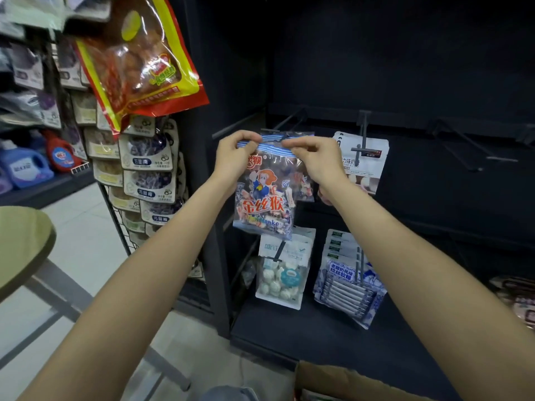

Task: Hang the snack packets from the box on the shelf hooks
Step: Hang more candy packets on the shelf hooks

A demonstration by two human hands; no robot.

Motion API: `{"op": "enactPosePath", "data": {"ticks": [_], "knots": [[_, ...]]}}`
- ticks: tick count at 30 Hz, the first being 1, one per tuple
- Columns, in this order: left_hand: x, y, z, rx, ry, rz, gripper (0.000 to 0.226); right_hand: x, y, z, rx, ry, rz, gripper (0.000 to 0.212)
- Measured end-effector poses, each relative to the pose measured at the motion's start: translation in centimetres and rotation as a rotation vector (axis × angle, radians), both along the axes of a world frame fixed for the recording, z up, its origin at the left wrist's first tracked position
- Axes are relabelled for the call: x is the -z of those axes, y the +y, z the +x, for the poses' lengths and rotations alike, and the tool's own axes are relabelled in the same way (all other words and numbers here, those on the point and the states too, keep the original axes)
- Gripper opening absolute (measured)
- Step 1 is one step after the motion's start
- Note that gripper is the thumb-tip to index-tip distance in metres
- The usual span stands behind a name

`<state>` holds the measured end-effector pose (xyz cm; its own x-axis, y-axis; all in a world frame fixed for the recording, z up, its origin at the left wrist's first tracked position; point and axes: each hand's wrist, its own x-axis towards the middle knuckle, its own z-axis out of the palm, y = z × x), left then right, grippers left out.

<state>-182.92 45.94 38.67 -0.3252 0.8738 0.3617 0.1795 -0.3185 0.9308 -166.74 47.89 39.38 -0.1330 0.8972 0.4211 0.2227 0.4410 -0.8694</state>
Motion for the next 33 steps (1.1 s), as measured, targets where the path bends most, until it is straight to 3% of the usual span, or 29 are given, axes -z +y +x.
{"op": "enactPosePath", "data": {"ticks": [7, 11, 15, 18, 21, 23, 28, 31, 33], "knots": [[0.6, 3.3, 0.2, -0.041, 0.055, 0.041, 0.014, 0.0, 2.7, -0.6, 0.136, -0.106, 0.024, 0.027], [1.9, 4.5, -0.5, -0.066, 0.058, 0.037, 0.012, 0.8, 3.3, -0.9, 0.17, -0.226, 0.135, 0.027], [2.4, 6.1, -0.5, -0.109, 0.13, 0.049, 0.01, 1.3, 4.6, -1.0, 0.286, -0.539, 0.377, 0.029], [2.2, 8.1, -0.5, -0.172, 0.307, 0.091, 0.01, 0.9, 6.2, -0.8, 0.3, -0.827, 0.425, 0.032], [1.5, 9.8, -0.4, -0.3, 0.628, 0.142, 0.015, 0.5, 7.4, -0.5, 0.301, -1.012, 0.455, 0.024], [1.4, 10.4, -0.1, -0.357, 0.801, 0.163, 0.017, 0.9, 7.6, -0.6, 0.335, -1.159, 0.526, 0.039], [4.6, 8.3, 1.2, -0.431, 0.793, 0.206, 0.032, 4.1, 5.6, 0.7, 0.404, -1.121, 0.653, 0.048], [7.6, 3.4, 2.6, -0.432, 0.658, 0.204, 0.029, 7.6, 1.9, 2.9, 0.399, -0.968, 0.825, 0.038], [9.6, -0.3, 4.0, -0.315, 0.577, 0.112, 0.027, 10.9, -1.5, 5.1, 0.4, -0.905, 0.847, 0.035]]}}
